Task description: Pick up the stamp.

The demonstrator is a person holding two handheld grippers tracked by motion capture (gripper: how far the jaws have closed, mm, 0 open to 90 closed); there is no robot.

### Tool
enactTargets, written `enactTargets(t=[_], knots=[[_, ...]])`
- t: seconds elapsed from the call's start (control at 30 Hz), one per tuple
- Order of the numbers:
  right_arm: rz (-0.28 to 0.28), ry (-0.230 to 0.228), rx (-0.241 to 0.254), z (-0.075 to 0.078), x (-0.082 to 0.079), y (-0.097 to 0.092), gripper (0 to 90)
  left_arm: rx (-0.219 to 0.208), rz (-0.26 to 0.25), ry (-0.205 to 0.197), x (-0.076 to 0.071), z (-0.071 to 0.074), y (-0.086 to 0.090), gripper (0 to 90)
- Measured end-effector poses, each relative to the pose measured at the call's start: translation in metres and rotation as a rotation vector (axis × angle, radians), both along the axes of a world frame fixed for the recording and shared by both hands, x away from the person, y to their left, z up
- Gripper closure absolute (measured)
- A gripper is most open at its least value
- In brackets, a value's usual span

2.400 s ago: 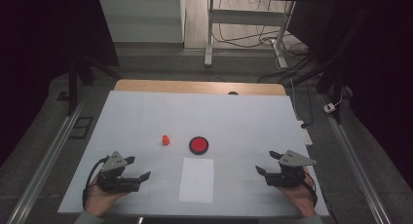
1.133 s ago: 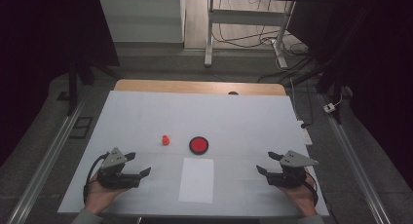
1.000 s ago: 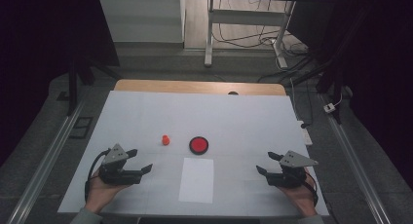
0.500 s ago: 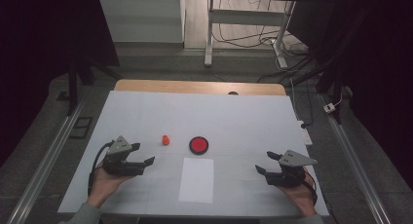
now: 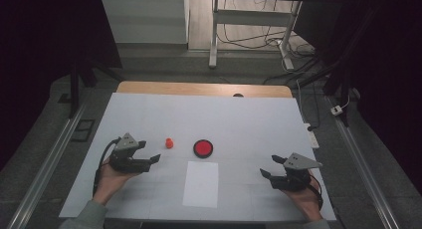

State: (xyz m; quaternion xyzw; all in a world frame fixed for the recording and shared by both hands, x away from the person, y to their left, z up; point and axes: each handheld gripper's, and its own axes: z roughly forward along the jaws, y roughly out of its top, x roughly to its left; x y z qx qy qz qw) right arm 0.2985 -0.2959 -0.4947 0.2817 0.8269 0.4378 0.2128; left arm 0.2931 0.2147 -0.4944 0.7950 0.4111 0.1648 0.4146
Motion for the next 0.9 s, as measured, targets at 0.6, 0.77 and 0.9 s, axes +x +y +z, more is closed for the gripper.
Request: enactTargets(t=[0.6, 0.77, 0.9], knots=[[-0.007, 0.007, -0.019, -0.002, 0.001, -0.001, 31.7, 0.059, 0.024, 0.001, 0.035, -0.005, -0.01, 23.2], [-0.005, 0.007, -0.019, -0.003, 0.001, 0.0, 31.7, 0.068, 0.024, 0.008, 0.04, -0.006, -0.01, 23.6], [-0.002, 0.009, -0.025, -0.004, 0.001, 0.001, 31.7, 0.066, 0.028, 0.008, 0.043, -0.007, -0.011, 23.9]])
